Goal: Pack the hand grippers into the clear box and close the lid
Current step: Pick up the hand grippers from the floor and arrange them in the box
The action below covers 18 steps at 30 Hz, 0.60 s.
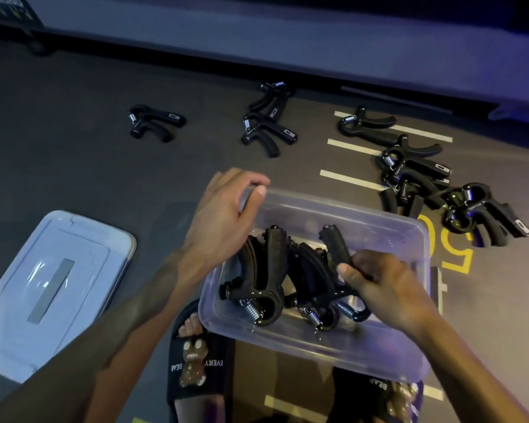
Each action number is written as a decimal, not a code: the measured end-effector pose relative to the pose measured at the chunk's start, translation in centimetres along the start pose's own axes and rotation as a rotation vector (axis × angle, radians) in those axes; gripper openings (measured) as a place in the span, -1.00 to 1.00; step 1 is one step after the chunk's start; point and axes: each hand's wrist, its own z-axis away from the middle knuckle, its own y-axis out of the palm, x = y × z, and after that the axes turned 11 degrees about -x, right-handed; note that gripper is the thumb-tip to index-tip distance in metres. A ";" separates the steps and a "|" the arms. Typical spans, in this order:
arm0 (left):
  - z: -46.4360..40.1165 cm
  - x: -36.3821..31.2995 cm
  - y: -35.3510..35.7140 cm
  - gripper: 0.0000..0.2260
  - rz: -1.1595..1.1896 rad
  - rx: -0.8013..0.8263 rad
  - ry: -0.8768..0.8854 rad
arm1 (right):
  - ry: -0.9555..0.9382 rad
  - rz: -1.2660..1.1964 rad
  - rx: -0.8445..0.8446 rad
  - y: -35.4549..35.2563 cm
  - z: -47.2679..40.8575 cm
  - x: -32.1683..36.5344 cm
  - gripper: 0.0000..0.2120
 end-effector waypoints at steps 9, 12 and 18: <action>0.8 0.9 1.8 -0.84 -0.036 -0.022 0.014 | 0.246 0.019 0.144 4.0 -1.3 -1.5 -0.68; 0.8 0.8 1.7 -0.84 -0.027 -0.017 0.002 | 0.268 0.056 0.183 5.1 -1.4 -1.9 -0.71; 0.8 0.9 1.7 -0.86 -0.025 -0.006 0.000 | 0.245 0.182 0.180 5.8 -1.4 -1.7 -0.73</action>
